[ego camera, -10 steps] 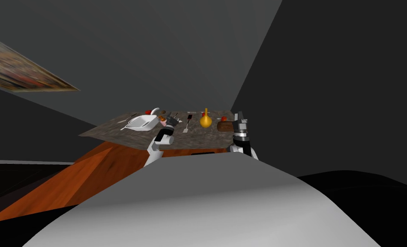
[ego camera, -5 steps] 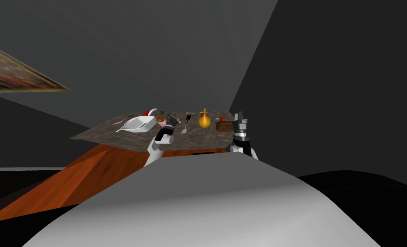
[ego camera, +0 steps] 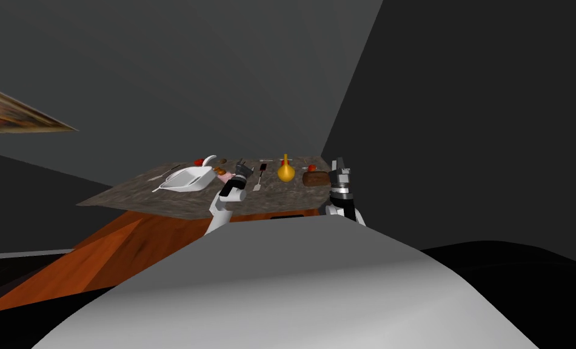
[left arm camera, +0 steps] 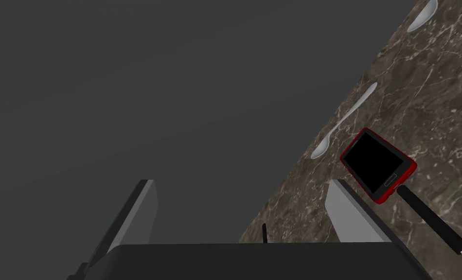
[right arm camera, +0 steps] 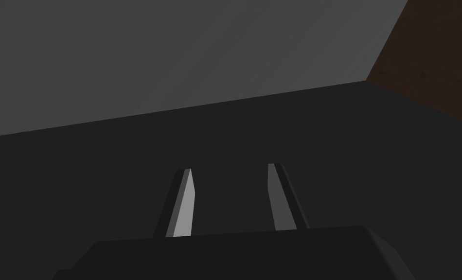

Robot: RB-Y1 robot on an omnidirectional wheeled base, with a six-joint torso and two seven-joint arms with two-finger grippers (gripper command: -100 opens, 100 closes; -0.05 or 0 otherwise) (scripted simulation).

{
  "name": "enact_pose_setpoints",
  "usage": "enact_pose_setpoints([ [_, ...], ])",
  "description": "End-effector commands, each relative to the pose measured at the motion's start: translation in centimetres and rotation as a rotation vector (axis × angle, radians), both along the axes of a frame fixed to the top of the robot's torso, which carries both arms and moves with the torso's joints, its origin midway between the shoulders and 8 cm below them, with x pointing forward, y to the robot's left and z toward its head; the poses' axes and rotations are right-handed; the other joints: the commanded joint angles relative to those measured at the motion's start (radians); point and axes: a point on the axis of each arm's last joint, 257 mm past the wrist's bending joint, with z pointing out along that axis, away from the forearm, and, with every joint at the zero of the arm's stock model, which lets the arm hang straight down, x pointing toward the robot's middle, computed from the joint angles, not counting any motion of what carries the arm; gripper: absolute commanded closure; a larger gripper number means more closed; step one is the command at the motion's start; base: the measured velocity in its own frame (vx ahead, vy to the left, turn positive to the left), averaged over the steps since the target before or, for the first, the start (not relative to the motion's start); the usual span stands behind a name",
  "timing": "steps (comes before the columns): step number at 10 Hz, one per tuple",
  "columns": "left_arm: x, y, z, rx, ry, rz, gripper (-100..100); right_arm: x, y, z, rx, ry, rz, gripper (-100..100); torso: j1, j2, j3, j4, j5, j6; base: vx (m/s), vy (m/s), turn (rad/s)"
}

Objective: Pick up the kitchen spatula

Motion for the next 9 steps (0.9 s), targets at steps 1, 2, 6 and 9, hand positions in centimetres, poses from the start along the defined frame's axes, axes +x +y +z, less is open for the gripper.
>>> enact_pose_setpoints([
  [1, 0.41, 0.31, -0.45, -0.037, 0.029, 0.010, -100, 0.00, 0.00, 0.00, 0.000, 0.000, 0.000, 0, 0.000, 0.000, 0.000, 0.000, 0.000, 0.000, 0.031, -0.037, -0.108],
  [2, 0.65, 0.49, -0.73, -0.060, 0.046, 0.017, -100, 0.00, 0.00, 0.00, 0.000, 0.000, 0.000, 0, -0.001, 0.000, 0.000, 0.000, 0.000, 0.000, 0.026, -0.031, -0.091],
  [6, 0.90, 0.68, -1.04, -0.085, 0.066, 0.025, -100, 0.00, 0.00, 0.00, 0.000, 0.000, 0.000, 0, 0.001, 0.001, 0.000, 0.000, 0.000, 0.000, 0.013, -0.015, -0.045],
  [9, 0.90, 0.68, -1.04, -0.085, 0.066, 0.025, -100, 0.00, 0.00, 0.00, 0.000, 0.000, 0.000, 0, 0.003, 0.002, 0.001, 0.001, 0.001, -0.001, -0.007, 0.008, 0.025],
])
